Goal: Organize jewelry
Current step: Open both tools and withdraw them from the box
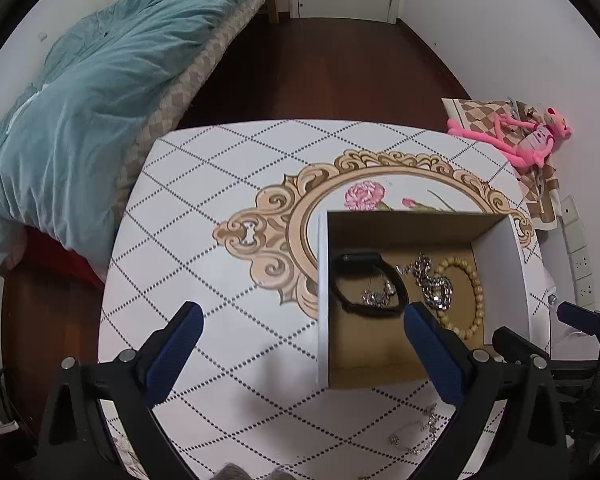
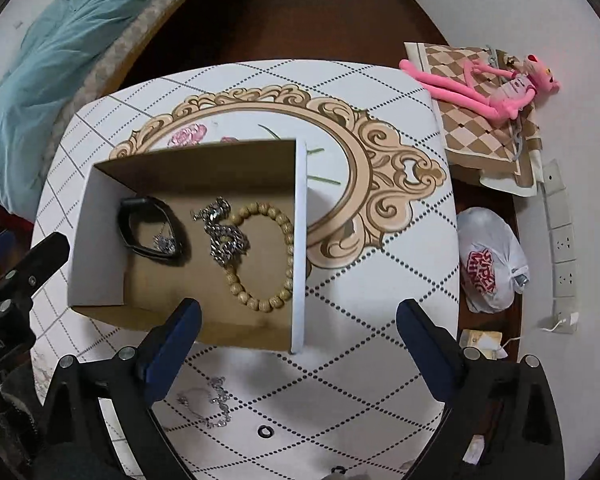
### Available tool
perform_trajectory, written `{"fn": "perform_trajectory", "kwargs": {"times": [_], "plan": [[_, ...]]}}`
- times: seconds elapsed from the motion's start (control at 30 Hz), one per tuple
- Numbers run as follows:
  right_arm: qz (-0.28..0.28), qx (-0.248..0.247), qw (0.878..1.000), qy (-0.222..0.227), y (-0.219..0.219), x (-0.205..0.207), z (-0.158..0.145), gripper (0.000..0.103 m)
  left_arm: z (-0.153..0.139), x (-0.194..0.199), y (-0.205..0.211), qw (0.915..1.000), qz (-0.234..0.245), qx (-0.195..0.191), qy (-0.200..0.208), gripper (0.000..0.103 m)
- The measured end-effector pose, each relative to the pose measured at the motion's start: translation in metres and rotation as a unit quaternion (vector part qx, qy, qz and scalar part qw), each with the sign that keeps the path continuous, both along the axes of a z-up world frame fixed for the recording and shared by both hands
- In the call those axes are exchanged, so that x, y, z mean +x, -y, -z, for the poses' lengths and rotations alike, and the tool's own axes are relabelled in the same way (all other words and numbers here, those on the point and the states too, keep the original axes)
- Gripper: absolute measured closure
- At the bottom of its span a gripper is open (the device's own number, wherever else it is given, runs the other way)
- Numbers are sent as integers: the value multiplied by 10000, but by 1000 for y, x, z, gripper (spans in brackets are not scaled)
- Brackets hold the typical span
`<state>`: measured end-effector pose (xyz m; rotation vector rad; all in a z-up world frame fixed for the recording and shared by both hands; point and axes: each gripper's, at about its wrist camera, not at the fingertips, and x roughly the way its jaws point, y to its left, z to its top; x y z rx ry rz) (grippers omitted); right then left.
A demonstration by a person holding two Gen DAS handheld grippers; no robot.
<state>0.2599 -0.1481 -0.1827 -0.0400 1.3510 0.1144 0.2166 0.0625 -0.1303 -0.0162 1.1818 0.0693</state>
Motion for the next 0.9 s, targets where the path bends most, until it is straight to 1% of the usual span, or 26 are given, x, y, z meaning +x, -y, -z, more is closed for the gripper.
{"fn": "perform_trajectory", "kwargs": {"times": [0.17,0.3,0.47,0.67,0.9], "plan": [[78,-29,9998,180,2,-9,-7,4,-2,-11,0,9999,-34,-106,-12,1],[126,-63,9988,474,5,-21,-26,4,-11,-21,1,9998,-37,-175,47,1],[147,-103,9957,914,7,-41,-57,4,-33,-41,3,9995,-17,-160,287,1],[247,-99,9889,1463,14,-75,-99,4,-66,-70,5,9976,-9,-140,676,1],[327,-3,9816,1884,20,-112,-137,4,-99,-106,6,9947,38,-205,1010,1]]}}
